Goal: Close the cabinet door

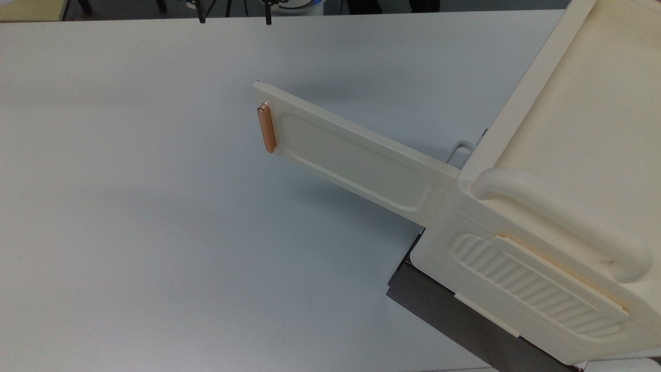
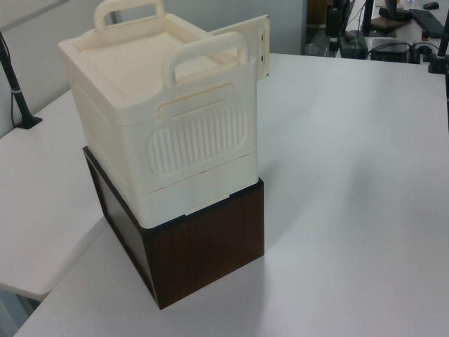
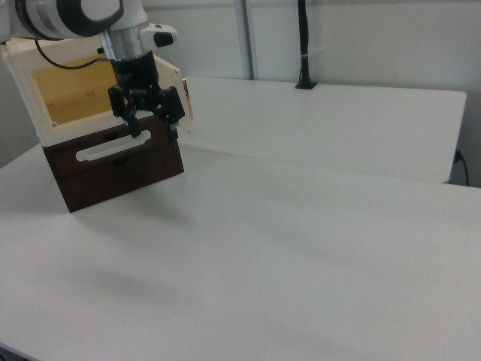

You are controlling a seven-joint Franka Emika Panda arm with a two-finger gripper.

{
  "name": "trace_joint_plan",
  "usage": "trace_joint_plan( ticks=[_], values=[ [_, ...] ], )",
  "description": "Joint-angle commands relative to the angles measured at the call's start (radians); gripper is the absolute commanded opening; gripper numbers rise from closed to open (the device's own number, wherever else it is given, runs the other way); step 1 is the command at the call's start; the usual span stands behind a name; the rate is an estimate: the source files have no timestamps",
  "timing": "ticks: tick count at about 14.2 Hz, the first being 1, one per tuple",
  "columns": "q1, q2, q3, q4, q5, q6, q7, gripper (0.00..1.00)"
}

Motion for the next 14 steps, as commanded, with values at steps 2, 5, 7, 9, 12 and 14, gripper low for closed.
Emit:
trace_joint_plan(
  ticks=[2, 5, 7, 9, 12, 14],
  values=[
    [0.009, -0.020, -0.006, -0.027, -0.011, -0.012, 0.005, 1.00],
    [0.009, -0.020, -0.006, -0.027, -0.008, -0.013, 0.003, 1.00],
    [0.009, -0.020, -0.006, -0.027, -0.006, -0.010, 0.003, 1.00],
    [0.009, -0.020, -0.006, -0.026, -0.006, -0.006, 0.003, 0.76],
    [0.010, -0.017, -0.006, -0.024, 0.001, 0.000, 0.003, 0.07],
    [0.012, 0.000, -0.006, -0.006, 0.003, 0.005, 0.003, 0.00]
  ],
)
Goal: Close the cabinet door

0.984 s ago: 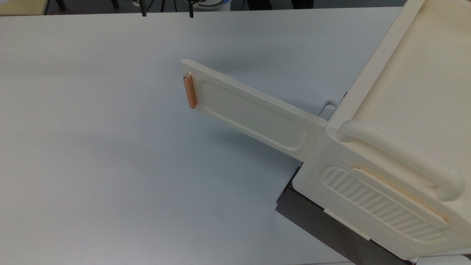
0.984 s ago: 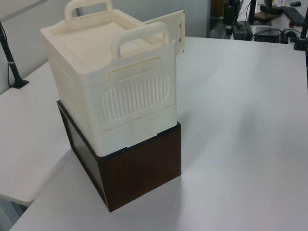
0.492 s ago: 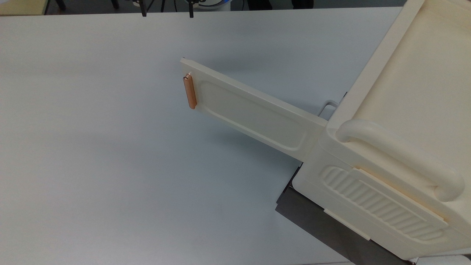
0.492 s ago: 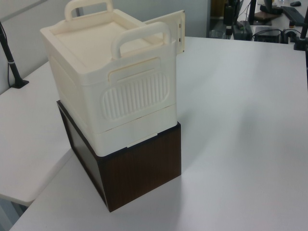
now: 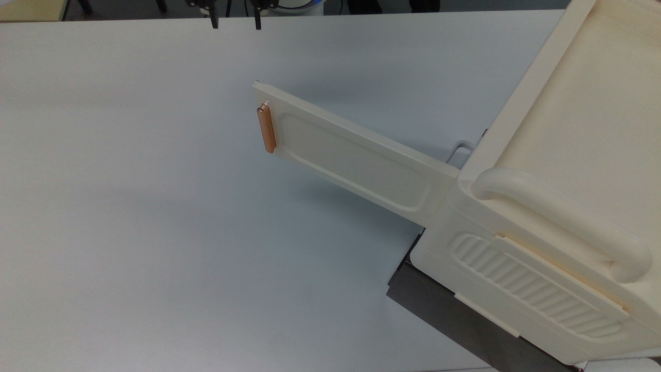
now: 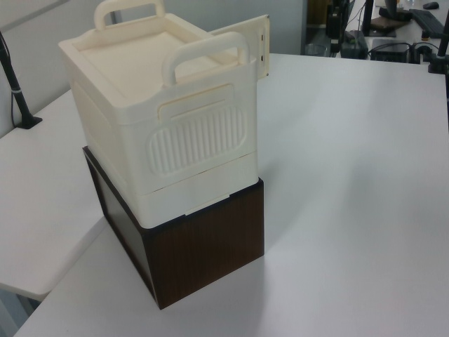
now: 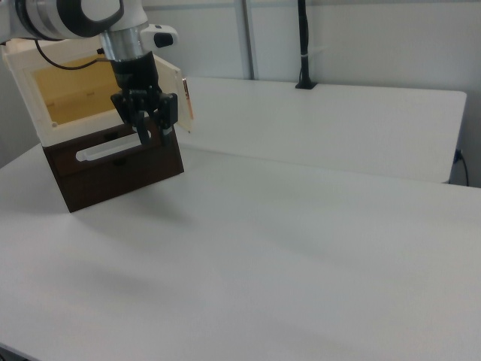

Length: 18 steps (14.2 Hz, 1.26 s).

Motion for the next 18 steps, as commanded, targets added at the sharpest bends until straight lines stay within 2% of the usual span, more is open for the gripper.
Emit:
trace_joint_plan(
  ticks=[1, 4, 7, 14, 18],
  values=[
    [0.011, 0.011, -0.006, 0.007, 0.003, 0.005, 0.005, 0.00],
    [0.012, 0.046, -0.006, 0.053, 0.007, 0.016, 0.017, 0.00],
    [0.008, 0.052, -0.009, 0.073, 0.046, 0.118, 0.022, 0.00],
    [0.009, 0.078, -0.009, 0.110, 0.095, 0.504, 0.022, 0.00],
    [0.009, 0.078, -0.010, 0.110, 0.124, 0.657, 0.022, 0.00]
  ],
)
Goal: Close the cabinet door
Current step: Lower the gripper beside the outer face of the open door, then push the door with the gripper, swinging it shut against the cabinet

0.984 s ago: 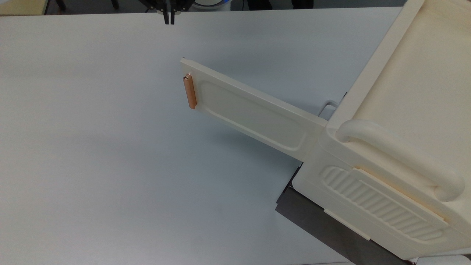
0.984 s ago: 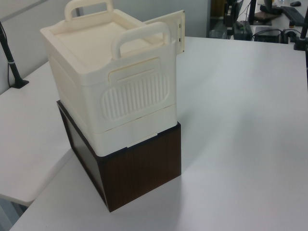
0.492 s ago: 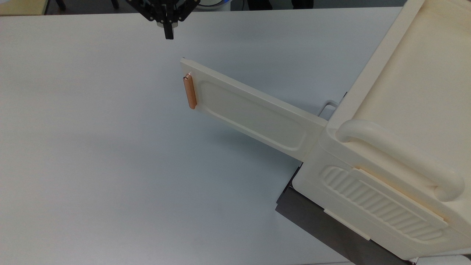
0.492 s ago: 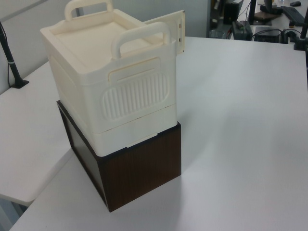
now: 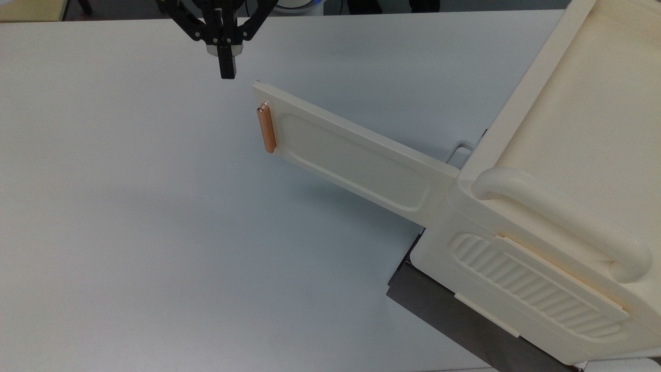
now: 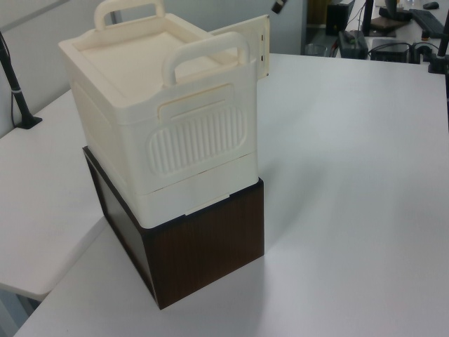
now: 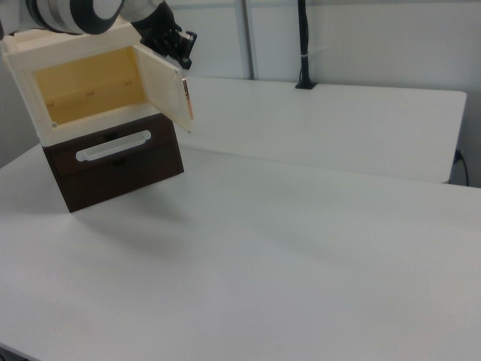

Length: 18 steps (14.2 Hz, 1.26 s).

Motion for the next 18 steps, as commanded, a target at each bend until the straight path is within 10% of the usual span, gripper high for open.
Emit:
trace_joint_plan(
  ticks=[1, 12, 18],
  values=[
    [0.007, 0.006, -0.010, 0.018, 0.037, 0.088, 0.013, 0.00],
    [0.091, 0.108, 0.008, 0.043, 0.083, 0.166, 0.137, 0.00],
    [0.143, 0.056, 0.037, 0.052, 0.195, -0.053, 0.165, 0.00]
  ],
)
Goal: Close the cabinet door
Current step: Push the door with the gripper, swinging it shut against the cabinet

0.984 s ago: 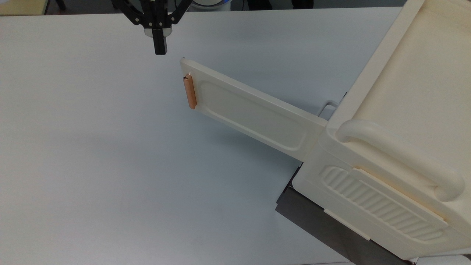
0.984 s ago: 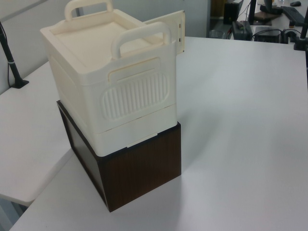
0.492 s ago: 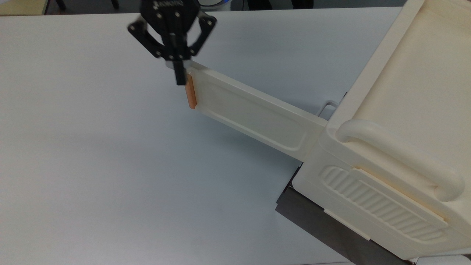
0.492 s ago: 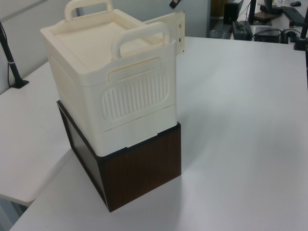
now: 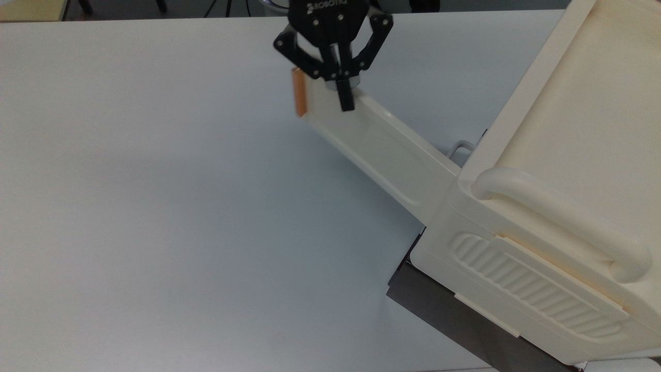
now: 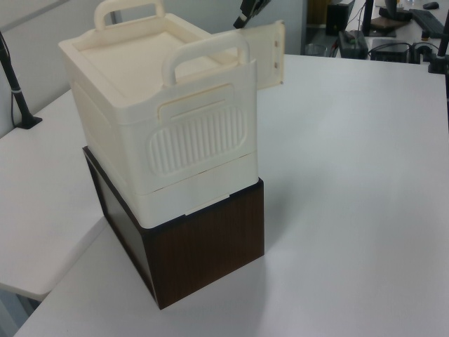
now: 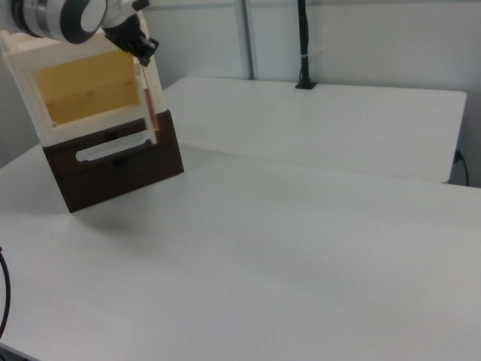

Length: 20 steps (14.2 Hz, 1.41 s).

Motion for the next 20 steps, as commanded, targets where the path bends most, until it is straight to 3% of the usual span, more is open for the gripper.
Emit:
trace_joint_plan(
  ticks=[1, 4, 8, 10, 17, 20],
  values=[
    [0.016, -0.040, 0.027, -0.001, 0.047, -0.151, 0.013, 0.00],
    [0.017, -0.044, 0.103, -0.001, 0.070, -0.214, 0.018, 0.00],
    [0.017, -0.032, 0.154, -0.002, 0.139, -0.181, 0.021, 0.00],
    [0.016, -0.034, 0.154, -0.005, 0.162, -0.115, 0.021, 0.00],
    [0.014, -0.031, 0.152, -0.027, 0.143, -0.119, -0.001, 0.00],
    [0.003, -0.040, 0.139, -0.042, 0.083, -0.214, -0.039, 0.00]
  ],
)
